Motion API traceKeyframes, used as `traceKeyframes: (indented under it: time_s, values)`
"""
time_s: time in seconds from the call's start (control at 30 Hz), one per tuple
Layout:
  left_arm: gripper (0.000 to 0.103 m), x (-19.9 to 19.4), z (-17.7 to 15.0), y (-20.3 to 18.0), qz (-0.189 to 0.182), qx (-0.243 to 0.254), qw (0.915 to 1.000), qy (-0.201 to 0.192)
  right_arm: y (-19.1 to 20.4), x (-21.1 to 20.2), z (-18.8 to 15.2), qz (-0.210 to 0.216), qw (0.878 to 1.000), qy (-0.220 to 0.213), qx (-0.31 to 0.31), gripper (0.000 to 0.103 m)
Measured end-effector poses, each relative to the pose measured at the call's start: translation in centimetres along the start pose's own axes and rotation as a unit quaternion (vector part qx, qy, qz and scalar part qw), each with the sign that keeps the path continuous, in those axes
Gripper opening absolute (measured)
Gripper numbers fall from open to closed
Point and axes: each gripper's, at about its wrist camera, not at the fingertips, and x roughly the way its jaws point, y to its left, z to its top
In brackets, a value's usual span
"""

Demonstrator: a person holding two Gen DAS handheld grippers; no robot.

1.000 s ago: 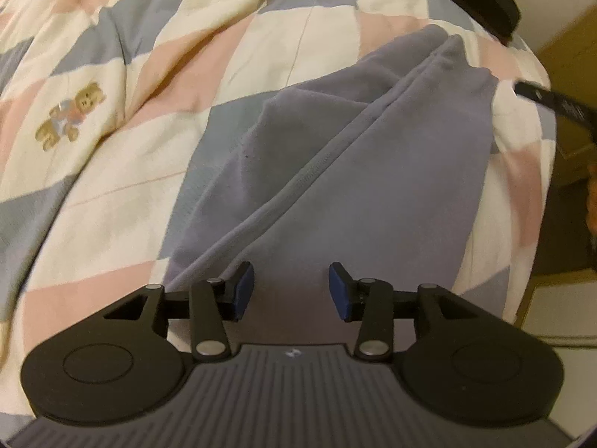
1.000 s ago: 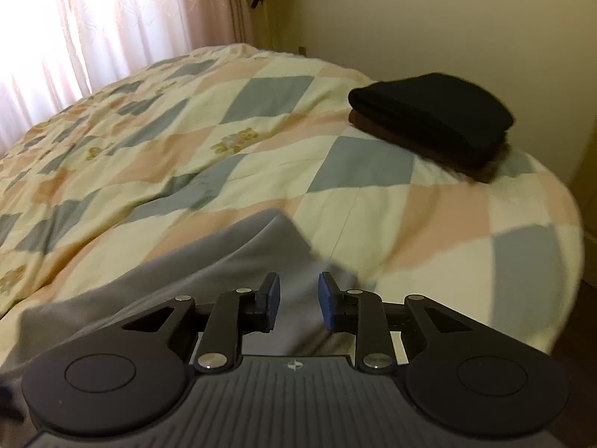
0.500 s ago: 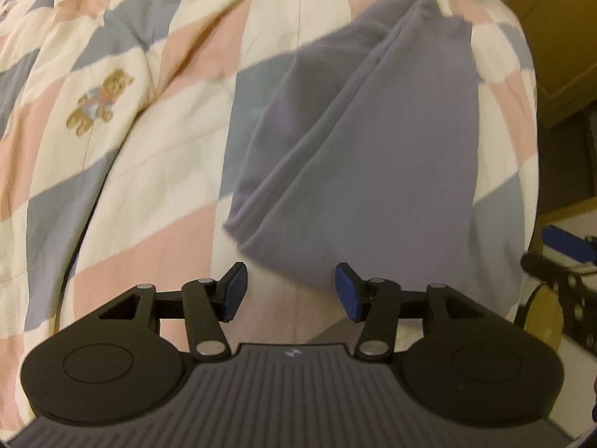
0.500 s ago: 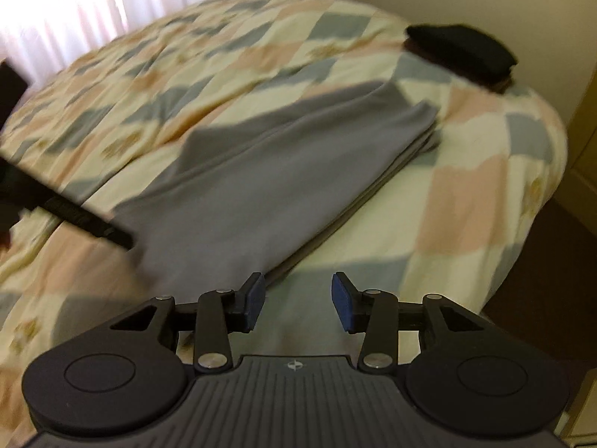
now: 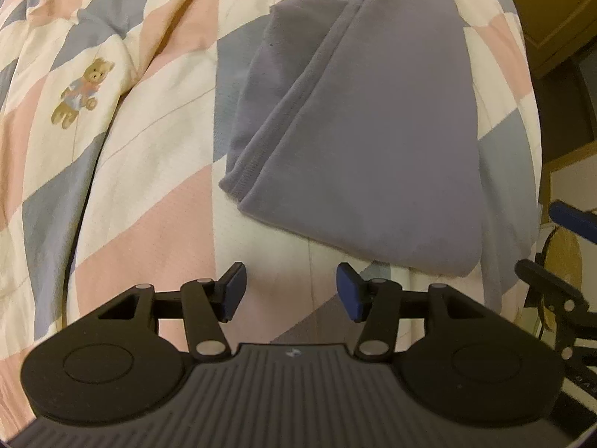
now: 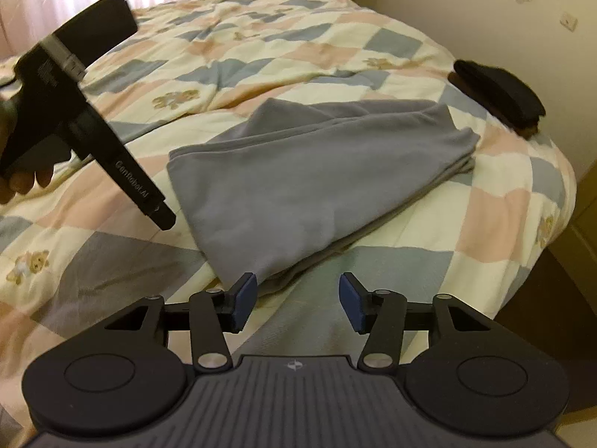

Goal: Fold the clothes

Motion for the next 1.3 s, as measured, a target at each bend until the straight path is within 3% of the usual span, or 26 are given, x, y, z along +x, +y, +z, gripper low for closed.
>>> traceKeyframes:
  time_s: [0.07, 0.13, 0.2, 0.3, 0.37, 0.47, 0.53, 0.63, 0.67, 0.77, 0.87, 0.93, 0.97, 1.0, 1.07, 1.13, 1.17, 1.23, 1.3]
  values:
    - [0.048, -0.4, -0.5, -0.4, -0.009, 0.045, 0.9986, -0.025, 0.7, 0.2, -0.1, -0.007, 1.000, -0.006, -0.016, 0.055]
    - [0.050, -1.0, -1.4, -1.3, -0.002, 0.131, 0.9894, -0.063, 1.5, 0.4, -0.3, -0.015, 0.999, -0.011, -0.038, 0.056]
    - [0.055, -1.1, -2.9, -2.3, 0.033, 0.246, 0.9634, -0.102, 2.7, 0.8, -0.9, -0.022, 0.997, -0.018, -0.077, 0.058]
    - [0.058, 0.1, -4.4, -2.7, 0.072, 0.360, 0.9221, -0.123, 4.9, 1.6, -1.8, -0.038, 0.987, -0.031, -0.151, 0.060]
    - [0.062, 0.9, -5.4, -2.9, 0.097, 0.433, 0.8861, -0.135, 6.4, 2.3, -2.5, -0.047, 0.977, -0.040, -0.204, 0.060]
    - [0.064, 2.0, -7.0, -3.3, 0.134, 0.536, 0.8198, -0.152, 7.7, 3.7, -3.1, -0.068, 0.965, -0.046, -0.251, 0.060]
    - [0.067, 2.8, -8.0, -3.6, 0.157, 0.600, 0.7679, -0.162, 8.4, 4.7, -3.4, -0.084, 0.956, -0.049, -0.278, 0.060]
    - [0.070, 4.0, -9.5, -3.9, 0.190, 0.687, 0.6796, -0.174, 9.5, 6.2, -4.0, -0.107, 0.940, -0.054, -0.319, 0.058]
    - [0.071, 4.2, -9.7, -4.0, 0.195, 0.704, 0.6604, -0.175, 9.8, 6.7, -4.2, -0.115, 0.935, -0.055, -0.332, 0.058]
    - [0.070, 3.8, -8.4, -4.2, 0.185, 0.697, 0.6738, -0.162, 10.9, 8.2, -4.8, -0.137, 0.916, -0.060, -0.372, 0.055]
    - [0.054, 3.5, -7.1, -4.3, 0.175, 0.689, 0.6870, -0.148, 10.8, 9.3, -4.9, -0.138, 0.911, -0.056, -0.384, 0.053]
    - [0.037, 3.3, -6.2, -4.4, 0.169, 0.684, 0.6955, -0.139, 10.6, 9.9, -4.9, -0.133, 0.910, -0.051, -0.389, 0.050]
    - [0.026, 3.1, -5.7, -4.4, 0.166, 0.682, 0.6998, -0.134, 10.4, 10.2, -4.9, -0.125, 0.912, -0.046, -0.389, 0.042]
    - [0.021, 3.0, -5.3, -4.5, 0.162, 0.679, 0.7039, -0.130, 10.0, 10.4, -4.7, -0.118, 0.914, -0.040, -0.386, 0.036]
    - [0.017, 2.8, -4.4, -4.6, 0.155, 0.674, 0.7122, -0.121, 8.8, 10.3, -3.9, -0.092, 0.927, -0.032, -0.363, 0.022]
    - [0.015, 2.6, -3.6, -4.6, 0.149, 0.668, 0.7203, -0.111, 6.5, 9.4, -2.2, -0.046, 0.946, -0.027, -0.318, 0.016]
    - [0.014, 2.1, -2.8, -4.7, 0.142, 0.658, 0.7321, -0.107, 5.0, 8.7, -1.1, -0.012, 0.958, -0.022, -0.287, 0.015]
    - [0.013, -0.1, 0.1, -5.1, 0.114, 0.603, 0.7833, -0.098, 1.1, 7.4, 1.6, 0.067, 0.975, -0.011, -0.213, 0.015]
    - [0.013, -2.5, 3.6, -5.8, 0.091, 0.546, 0.8272, -0.099, -4.1, 6.6, 4.3, 0.161, 0.978, 0.001, -0.133, 0.015]
